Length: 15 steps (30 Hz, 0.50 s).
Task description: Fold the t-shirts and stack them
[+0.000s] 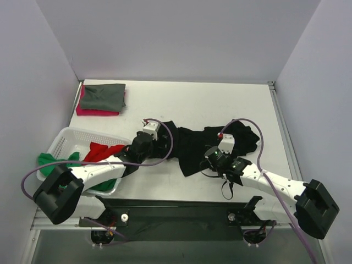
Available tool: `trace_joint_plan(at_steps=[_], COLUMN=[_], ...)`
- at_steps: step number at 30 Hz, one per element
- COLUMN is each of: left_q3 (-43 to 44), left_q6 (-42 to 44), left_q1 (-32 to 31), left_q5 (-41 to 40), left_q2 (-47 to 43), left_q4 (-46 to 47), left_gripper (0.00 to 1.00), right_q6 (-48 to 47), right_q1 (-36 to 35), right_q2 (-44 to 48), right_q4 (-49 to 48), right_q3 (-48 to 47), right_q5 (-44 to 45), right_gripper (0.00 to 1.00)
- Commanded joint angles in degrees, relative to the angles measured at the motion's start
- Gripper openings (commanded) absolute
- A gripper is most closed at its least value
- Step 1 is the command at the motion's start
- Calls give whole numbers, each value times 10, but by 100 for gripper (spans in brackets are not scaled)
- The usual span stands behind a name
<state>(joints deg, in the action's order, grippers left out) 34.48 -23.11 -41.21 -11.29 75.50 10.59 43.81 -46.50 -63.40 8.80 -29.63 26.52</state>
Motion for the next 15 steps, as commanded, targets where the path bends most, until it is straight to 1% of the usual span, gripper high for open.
trace_joint_plan(at_steps=[1,5,8,9,11,12,14,15], left_q3=[16,22,26,28,30,32,33,34], left_q6=[2,-10,-25,-27,-36,-40,-51,-54], left_q1=[1,17,31,38,46,53,61,65], left_q5=[8,28,53,59,80,88,113,113], left_q2=[26,68,92,98,114,119,139,146], left_q4=[50,85,114,122,143,151,174,183], left_gripper=[96,96,96,96,95,95,89,80], right_q6=[-2,-28,-47,-50,-56,-63,-67,-73], right_q1=[21,61,90,95,112,115,130,135], right_q2=[-23,-66,-102,-118,-132,-144,-153,-160], right_q4=[-25,-61,-83,-104,-113,-120,-125,-131], right_q3=[-1,-5,-15,-17,-25,-26,-32,-33], right_q5=[8,-17,-41,-45,-58,-63,-77,-81], right_gripper=[84,82,77,75,71,67,64,59])
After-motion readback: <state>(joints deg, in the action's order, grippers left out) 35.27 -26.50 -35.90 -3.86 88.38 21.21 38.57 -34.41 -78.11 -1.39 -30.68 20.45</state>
